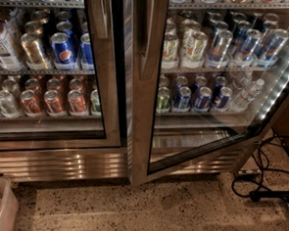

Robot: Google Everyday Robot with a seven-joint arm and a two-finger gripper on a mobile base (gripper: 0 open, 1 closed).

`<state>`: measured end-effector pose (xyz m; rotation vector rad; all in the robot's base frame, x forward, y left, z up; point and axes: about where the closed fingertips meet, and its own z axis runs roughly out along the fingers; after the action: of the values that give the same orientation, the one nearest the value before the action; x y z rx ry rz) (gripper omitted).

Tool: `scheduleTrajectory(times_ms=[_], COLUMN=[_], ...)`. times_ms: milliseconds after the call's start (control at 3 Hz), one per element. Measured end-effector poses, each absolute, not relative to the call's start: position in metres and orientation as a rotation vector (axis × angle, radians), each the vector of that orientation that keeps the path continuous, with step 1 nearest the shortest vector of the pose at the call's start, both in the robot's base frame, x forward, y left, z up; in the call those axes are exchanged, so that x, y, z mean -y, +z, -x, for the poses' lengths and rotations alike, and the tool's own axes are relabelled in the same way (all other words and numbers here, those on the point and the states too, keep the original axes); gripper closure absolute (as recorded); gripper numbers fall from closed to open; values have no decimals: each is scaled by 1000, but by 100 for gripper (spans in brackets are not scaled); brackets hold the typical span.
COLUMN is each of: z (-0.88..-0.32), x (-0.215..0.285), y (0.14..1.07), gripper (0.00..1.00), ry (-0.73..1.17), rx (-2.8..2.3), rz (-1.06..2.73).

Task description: Open right fridge door

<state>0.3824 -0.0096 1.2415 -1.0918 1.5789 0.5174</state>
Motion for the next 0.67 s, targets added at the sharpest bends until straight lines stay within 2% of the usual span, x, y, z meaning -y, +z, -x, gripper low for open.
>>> scheduleTrajectory(times_ms=[667], z=[-382], x=[10], y=[1242], gripper=[0], ry=[517], rx=[-1579], rz=[1092])
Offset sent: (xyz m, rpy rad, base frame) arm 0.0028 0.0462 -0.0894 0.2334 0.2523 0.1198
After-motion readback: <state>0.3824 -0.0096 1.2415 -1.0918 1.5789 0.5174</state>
